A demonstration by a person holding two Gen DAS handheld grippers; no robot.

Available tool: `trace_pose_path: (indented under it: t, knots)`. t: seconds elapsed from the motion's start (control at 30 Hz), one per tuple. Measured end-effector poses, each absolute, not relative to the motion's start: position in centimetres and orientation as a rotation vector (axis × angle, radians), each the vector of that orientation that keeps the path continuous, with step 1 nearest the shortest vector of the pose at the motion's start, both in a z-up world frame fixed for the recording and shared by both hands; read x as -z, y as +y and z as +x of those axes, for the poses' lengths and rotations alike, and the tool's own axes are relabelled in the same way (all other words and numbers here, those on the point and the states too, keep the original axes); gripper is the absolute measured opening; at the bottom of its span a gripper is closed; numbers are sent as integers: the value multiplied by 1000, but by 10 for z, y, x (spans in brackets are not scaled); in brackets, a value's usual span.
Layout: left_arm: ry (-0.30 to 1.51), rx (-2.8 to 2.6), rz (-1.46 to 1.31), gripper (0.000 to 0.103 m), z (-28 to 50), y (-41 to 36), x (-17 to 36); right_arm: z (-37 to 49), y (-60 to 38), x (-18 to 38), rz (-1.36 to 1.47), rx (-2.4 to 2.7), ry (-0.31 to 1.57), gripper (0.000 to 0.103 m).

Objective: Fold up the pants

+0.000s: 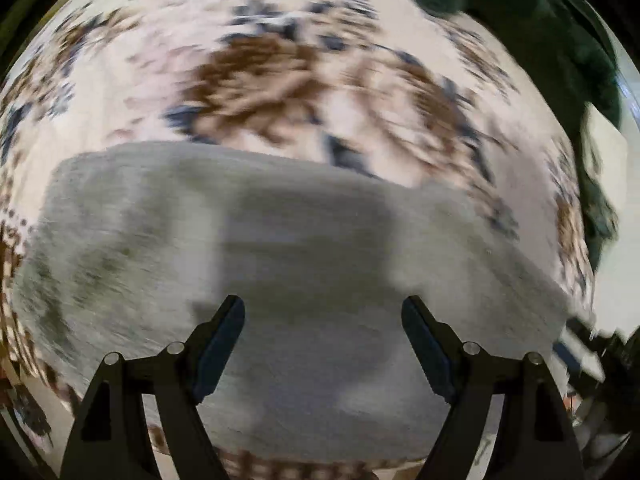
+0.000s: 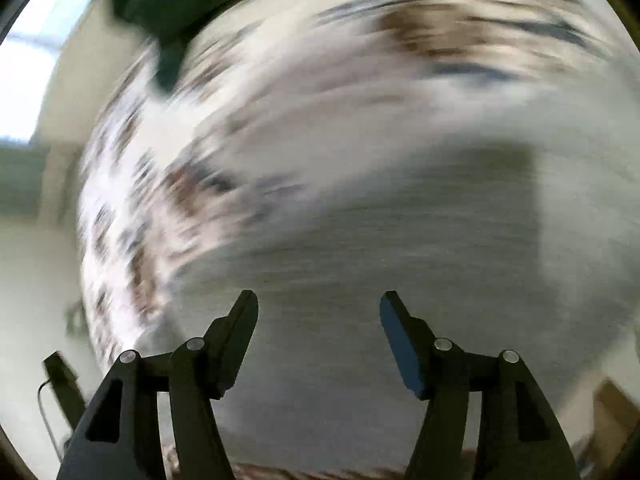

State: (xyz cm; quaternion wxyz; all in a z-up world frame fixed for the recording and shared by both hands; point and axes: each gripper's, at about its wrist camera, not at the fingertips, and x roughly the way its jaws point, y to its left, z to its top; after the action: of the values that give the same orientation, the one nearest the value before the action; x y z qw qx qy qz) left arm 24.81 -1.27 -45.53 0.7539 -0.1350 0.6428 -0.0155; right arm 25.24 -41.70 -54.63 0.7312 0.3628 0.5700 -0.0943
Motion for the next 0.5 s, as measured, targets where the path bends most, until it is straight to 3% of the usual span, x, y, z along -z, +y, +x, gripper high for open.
trace_pose_path:
  t: [0.23, 0.37, 0.5]
  knots:
    - [1474, 228, -205, 80, 242, -153, 467, 104, -612, 560, 1048, 626, 1139, 66]
    - [1508, 300, -163, 80, 245, -218, 498, 64, -691, 589, 1184, 656, 1067, 66]
    - [1573, 219, -189, 81, 246, -224, 537, 71, -716, 635, 1291, 566, 996, 79]
